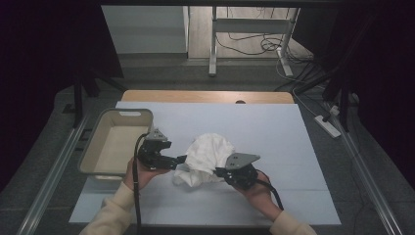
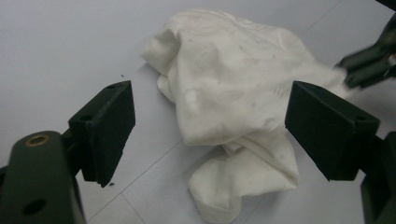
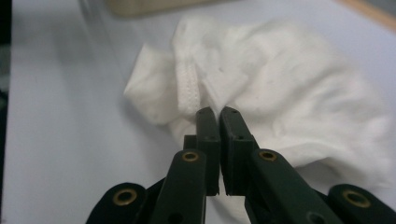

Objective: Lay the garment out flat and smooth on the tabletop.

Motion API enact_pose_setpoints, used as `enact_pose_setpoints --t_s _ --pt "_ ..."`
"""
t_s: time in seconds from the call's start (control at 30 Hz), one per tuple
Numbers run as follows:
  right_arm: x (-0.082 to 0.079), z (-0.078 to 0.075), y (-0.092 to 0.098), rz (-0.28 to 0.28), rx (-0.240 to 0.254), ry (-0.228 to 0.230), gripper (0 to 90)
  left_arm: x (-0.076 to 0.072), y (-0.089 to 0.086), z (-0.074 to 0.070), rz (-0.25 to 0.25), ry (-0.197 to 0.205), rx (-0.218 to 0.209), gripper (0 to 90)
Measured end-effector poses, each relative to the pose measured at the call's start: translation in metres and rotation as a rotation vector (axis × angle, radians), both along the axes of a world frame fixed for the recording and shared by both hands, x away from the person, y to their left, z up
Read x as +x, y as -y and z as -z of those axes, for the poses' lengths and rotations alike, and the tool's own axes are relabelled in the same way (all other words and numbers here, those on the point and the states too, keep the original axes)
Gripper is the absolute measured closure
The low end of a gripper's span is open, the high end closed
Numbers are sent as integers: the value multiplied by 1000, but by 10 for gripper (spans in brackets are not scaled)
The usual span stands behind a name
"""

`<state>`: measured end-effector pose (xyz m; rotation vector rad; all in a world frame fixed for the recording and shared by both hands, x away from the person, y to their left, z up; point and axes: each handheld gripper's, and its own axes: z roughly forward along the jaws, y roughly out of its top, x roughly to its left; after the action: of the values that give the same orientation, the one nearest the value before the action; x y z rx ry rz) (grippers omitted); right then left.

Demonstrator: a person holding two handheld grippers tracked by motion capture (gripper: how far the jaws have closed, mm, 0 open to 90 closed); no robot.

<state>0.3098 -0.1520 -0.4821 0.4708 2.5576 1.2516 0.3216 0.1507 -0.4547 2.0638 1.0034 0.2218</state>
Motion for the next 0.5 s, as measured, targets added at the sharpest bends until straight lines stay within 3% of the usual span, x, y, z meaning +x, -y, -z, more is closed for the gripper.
enact_pose_setpoints --t_s 0.1,0.5 --pt "6 -14 17 54 65 18 870 0 2 0 5 0 5 167" --pt "32 -18 55 189 140 -36 869 1 7 3 20 -5 16 174"
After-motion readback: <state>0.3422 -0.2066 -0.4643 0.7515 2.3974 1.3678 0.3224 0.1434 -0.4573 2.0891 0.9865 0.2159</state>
